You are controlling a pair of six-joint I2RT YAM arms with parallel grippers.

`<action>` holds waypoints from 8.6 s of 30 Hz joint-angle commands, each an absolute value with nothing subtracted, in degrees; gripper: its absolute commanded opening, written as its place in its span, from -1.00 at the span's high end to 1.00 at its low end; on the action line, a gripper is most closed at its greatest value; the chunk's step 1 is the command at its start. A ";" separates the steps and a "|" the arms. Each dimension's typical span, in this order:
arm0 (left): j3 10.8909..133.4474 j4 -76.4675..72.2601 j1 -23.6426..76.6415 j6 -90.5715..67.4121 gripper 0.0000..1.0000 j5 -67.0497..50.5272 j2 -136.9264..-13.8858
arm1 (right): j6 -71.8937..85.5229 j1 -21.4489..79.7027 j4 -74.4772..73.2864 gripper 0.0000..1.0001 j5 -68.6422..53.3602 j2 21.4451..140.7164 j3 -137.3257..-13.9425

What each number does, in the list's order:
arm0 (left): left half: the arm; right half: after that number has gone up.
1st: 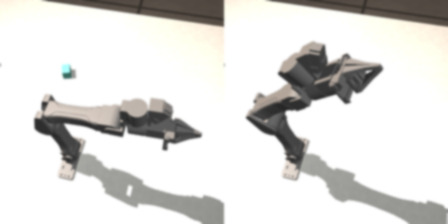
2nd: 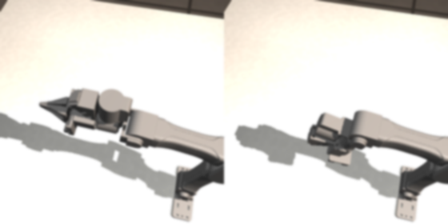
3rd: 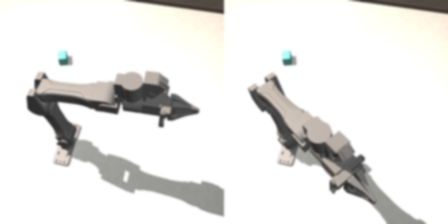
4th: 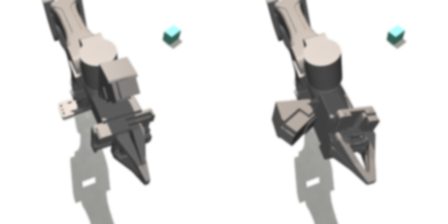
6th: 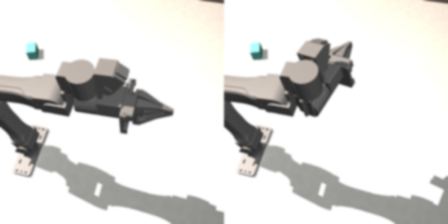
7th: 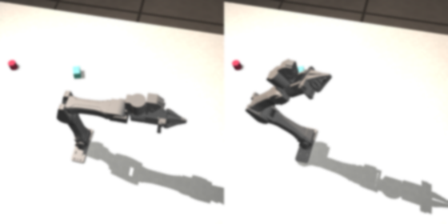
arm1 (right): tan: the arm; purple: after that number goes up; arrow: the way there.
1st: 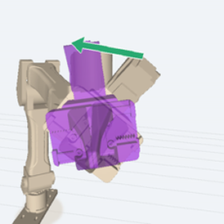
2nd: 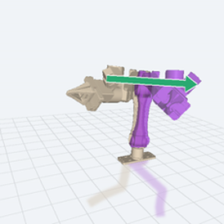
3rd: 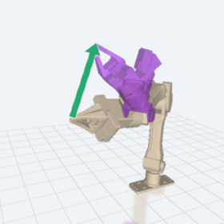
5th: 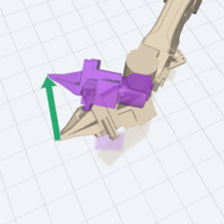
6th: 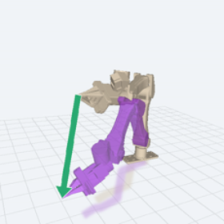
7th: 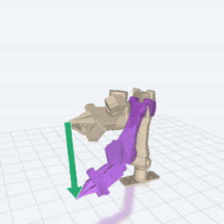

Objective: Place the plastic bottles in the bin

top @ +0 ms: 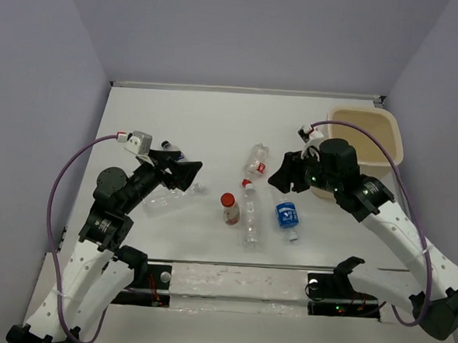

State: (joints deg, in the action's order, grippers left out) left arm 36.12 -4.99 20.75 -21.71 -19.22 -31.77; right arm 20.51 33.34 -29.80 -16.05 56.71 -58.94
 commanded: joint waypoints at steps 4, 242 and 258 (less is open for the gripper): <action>38.85 -4.75 20.30 -20.57 -0.98 -17.93 -31.11 | 16.00 38.23 -34.10 -0.46 6.75 66.43 -63.01; 59.33 -9.15 40.96 -25.75 0.44 27.32 -53.46 | 17.50 35.84 2.28 -0.69 -19.43 60.01 -49.56; 60.82 7.82 40.69 -21.80 0.40 34.45 -30.50 | -14.23 57.82 -15.37 -0.92 -30.23 113.52 -94.99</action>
State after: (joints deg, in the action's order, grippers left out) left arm 60.42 5.76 40.80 -23.97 32.45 -31.83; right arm -4.01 55.29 -8.47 -26.24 108.12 -84.77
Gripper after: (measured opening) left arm 0.557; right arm 0.951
